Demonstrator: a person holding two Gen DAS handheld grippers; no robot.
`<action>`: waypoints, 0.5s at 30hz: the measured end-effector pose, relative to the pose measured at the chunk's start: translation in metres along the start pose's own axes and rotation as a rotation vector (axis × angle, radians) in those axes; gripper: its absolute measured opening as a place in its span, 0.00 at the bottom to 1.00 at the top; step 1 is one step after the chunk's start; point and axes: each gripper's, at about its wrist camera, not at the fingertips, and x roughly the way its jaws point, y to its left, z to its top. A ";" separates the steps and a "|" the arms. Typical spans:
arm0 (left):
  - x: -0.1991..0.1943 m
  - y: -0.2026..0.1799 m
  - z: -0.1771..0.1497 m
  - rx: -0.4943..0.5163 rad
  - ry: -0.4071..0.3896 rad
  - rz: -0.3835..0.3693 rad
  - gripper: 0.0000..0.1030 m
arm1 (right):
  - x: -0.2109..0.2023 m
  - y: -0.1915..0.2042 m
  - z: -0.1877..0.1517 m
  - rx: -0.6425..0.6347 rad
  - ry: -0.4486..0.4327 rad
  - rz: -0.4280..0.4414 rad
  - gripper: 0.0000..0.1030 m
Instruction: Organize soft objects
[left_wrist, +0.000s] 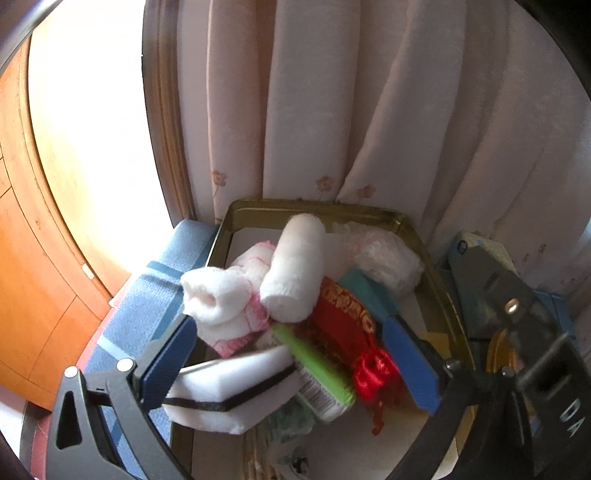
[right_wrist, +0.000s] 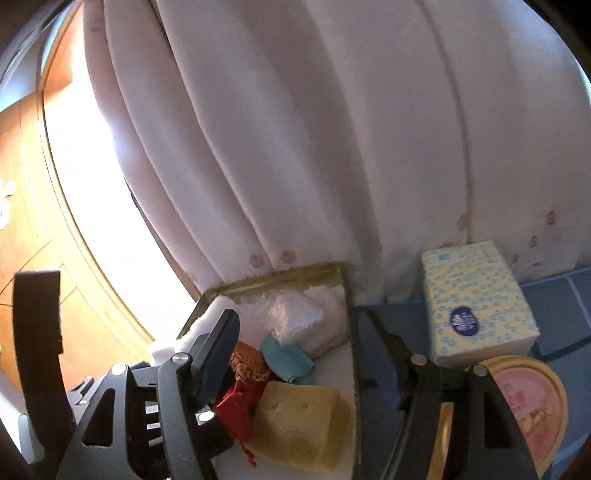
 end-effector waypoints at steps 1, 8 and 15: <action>-0.002 0.000 -0.002 0.002 -0.011 0.000 0.99 | -0.006 -0.001 -0.002 0.003 -0.032 -0.006 0.70; -0.026 -0.001 -0.017 0.004 -0.133 0.051 0.99 | -0.038 0.000 -0.012 -0.032 -0.211 -0.077 0.78; -0.048 0.000 -0.040 0.003 -0.302 0.103 0.99 | -0.051 -0.001 -0.026 -0.064 -0.271 -0.110 0.80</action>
